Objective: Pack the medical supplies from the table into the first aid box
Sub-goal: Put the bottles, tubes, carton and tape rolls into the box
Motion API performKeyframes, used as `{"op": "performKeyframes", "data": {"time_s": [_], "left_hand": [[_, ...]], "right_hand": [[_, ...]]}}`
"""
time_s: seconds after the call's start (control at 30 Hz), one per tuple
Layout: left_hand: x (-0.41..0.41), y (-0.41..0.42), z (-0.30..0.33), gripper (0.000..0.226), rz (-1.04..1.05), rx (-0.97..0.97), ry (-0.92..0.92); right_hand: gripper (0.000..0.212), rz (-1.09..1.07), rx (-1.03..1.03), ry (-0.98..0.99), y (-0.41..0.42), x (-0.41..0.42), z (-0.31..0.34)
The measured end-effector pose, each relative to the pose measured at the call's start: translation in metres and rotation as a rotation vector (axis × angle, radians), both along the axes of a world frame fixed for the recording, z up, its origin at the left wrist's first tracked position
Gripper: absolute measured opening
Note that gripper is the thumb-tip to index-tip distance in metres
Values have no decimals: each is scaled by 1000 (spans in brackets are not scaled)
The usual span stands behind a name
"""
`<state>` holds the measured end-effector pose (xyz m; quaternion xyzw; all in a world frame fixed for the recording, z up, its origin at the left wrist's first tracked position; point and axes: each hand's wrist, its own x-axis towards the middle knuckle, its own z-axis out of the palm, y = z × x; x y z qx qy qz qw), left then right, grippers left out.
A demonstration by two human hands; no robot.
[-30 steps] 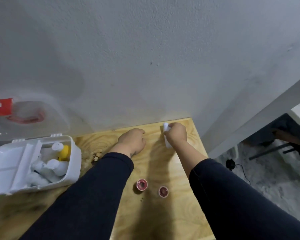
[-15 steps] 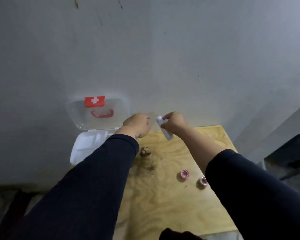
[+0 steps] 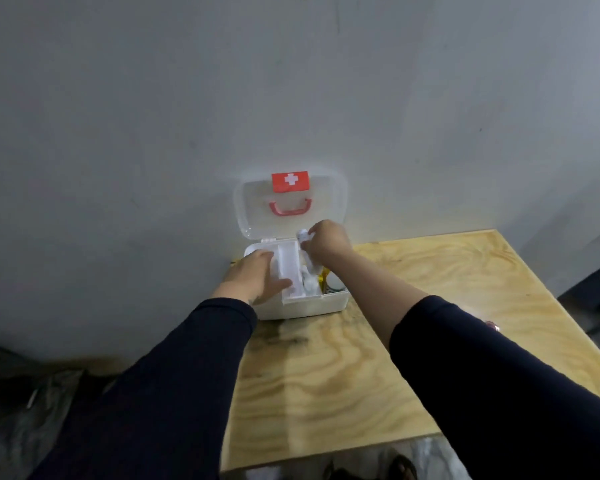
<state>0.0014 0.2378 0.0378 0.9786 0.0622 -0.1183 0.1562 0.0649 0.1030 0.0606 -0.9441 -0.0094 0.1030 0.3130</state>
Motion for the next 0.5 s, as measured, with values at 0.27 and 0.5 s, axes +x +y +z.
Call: {"op": "performKeyframes", "data": {"time_s": [0.27, 0.5], "left_hand": [[-9, 32, -22, 114, -51, -71, 13], [-14, 39, -26, 128, -28, -90, -37]], "right_hand": [[28, 15, -139, 66, 45, -12, -21], [41, 16, -114, 43, 53, -15, -11]]}}
